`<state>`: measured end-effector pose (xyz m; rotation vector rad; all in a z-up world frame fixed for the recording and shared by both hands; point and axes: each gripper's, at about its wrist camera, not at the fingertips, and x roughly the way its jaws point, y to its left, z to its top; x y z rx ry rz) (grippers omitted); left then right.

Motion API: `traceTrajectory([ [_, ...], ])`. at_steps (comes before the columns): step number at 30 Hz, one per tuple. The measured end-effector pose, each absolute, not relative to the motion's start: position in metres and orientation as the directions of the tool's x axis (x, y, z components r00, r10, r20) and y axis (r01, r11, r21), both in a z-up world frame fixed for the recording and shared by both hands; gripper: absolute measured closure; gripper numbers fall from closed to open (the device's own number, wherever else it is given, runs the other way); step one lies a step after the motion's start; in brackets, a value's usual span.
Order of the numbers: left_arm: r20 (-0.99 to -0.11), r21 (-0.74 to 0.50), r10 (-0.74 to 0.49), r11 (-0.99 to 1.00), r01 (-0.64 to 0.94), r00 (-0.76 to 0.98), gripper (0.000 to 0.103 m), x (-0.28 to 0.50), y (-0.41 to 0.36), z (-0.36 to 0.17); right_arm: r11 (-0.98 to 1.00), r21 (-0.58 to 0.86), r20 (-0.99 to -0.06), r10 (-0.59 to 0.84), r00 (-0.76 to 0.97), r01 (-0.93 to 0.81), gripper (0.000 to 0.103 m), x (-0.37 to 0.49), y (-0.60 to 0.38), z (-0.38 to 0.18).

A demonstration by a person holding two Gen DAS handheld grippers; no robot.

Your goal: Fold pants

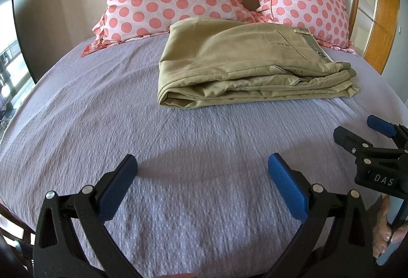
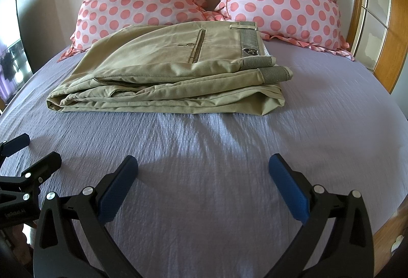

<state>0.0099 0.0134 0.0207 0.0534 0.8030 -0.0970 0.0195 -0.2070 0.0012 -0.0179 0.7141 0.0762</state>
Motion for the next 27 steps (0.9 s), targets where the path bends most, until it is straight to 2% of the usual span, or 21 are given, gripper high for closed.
traceTrajectory([
  [27,-0.734,0.011,-0.056,0.996,0.093,0.677,0.002,0.0165,0.0147,0.0185,0.997,0.009,-0.655,0.062,0.753,-0.074,0.001,0.0194,-0.2065,0.0014],
])
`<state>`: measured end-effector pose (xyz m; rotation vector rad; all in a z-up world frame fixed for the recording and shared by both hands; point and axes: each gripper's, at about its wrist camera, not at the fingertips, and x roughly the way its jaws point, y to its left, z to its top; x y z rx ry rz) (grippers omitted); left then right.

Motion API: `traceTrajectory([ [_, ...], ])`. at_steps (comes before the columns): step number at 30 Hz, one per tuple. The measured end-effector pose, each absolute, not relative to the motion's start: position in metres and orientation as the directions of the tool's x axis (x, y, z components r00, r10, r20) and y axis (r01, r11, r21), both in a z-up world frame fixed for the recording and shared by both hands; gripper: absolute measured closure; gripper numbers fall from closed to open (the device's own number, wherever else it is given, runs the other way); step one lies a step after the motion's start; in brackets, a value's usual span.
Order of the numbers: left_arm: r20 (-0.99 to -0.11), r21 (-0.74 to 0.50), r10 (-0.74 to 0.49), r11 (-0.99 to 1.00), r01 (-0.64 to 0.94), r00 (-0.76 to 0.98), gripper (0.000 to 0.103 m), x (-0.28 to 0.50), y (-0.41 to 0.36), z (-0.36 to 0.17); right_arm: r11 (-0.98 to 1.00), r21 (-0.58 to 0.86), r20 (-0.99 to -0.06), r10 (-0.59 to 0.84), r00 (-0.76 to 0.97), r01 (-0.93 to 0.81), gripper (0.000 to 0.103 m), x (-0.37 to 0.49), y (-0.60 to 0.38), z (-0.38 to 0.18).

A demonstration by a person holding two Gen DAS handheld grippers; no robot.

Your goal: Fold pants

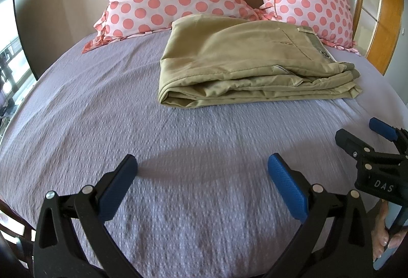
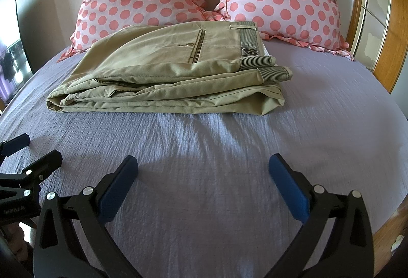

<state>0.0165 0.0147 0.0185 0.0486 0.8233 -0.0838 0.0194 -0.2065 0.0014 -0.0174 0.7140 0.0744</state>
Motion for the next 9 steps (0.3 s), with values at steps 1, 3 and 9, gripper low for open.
traceTrajectory([
  [1,-0.734,0.011,-0.055,0.996,0.093,0.677,0.002,0.0166,0.0147,0.0181,0.997,0.009,-0.655,0.062,0.753,-0.074,0.001,0.0194,-0.2064,0.0014],
  [3,-0.735,0.01,-0.057,0.995,0.095,0.676,0.002,0.017,0.0149,0.0183,0.997,0.01,-0.655,0.062,0.753,-0.074,0.001,0.0197,-0.2065,0.0017],
  [9,-0.738,0.012,-0.057,0.995,0.097,0.673,0.002,0.0166,0.0147,0.0174,0.997,0.01,-0.655,0.061,0.753,-0.072,0.001,0.0195,-0.2061,0.0016],
])
